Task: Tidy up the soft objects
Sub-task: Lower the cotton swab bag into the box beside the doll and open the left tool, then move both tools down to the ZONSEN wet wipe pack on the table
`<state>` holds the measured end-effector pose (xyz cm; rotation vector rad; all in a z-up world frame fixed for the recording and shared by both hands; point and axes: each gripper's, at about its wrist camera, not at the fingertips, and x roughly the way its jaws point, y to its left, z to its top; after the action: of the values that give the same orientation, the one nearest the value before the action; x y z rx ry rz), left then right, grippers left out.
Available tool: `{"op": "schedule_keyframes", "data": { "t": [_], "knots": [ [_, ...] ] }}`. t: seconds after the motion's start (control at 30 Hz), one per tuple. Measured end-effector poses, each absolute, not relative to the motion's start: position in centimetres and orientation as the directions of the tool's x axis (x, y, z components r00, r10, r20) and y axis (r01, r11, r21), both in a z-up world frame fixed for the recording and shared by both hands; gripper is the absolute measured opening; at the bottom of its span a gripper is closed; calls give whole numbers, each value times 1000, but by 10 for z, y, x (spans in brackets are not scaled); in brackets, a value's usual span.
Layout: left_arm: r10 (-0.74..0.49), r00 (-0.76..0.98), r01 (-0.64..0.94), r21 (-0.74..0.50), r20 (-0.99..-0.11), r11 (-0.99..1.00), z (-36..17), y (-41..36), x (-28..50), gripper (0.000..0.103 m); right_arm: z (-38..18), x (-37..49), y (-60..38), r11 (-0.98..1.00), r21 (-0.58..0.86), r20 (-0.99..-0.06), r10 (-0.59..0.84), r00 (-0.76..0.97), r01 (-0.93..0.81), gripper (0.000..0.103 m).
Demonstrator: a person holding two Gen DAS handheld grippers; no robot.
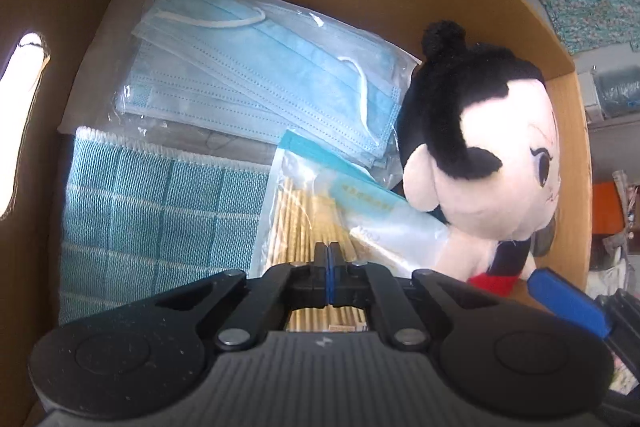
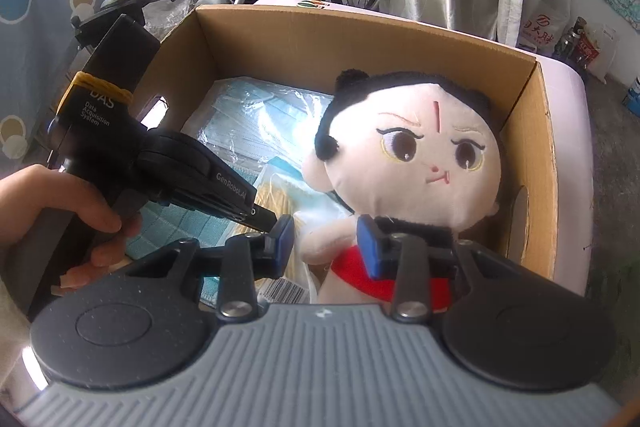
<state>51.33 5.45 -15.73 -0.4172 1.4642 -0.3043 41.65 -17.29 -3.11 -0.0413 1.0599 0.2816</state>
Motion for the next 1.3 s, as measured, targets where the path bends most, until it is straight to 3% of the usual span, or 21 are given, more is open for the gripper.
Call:
{"op": "schedule_keyframes", "data": {
  "t": [0.1,0.27,0.53,0.6,0.73,0.87,0.93,1.0,1.17,1.23,1.3],
  "knots": [
    [-414,86,7,-415,-906,910,-147,42,512,7,-34,411,-178,965,122,-858,220,464,-231,34],
    [-560,55,-15,-562,-827,827,-142,48,511,5,-35,400,-185,959,134,-850,241,468,-251,34],
    [-539,51,-120,-541,-840,832,-172,29,517,2,-52,396,-193,960,159,-864,248,438,-229,34],
    [-522,60,-159,-525,-851,836,-171,26,519,14,-58,397,-197,963,159,-870,241,431,-218,34],
    [-587,53,-151,-588,-808,795,-156,28,518,22,-62,395,-203,963,165,-863,246,441,-214,34],
    [-531,69,-66,-535,-845,842,-124,47,515,49,-67,395,-208,963,188,-857,258,446,-194,34],
    [-435,46,-17,-436,-899,900,-117,54,515,45,-70,397,-208,962,199,-857,264,442,-188,34],
    [-363,13,-9,-363,-932,932,-124,58,515,27,-74,398,-207,961,202,-854,267,447,-188,34],
    [-397,0,-36,-396,-918,917,-136,64,503,22,-76,399,-207,963,184,-848,257,464,-196,35],
    [-408,3,-57,-408,-913,911,-138,67,500,29,-77,400,-209,964,196,-846,259,465,-180,35],
    [-412,12,-55,-412,-911,909,-140,68,498,49,-75,399,-210,964,206,-843,262,469,-169,35]
  ]
}}
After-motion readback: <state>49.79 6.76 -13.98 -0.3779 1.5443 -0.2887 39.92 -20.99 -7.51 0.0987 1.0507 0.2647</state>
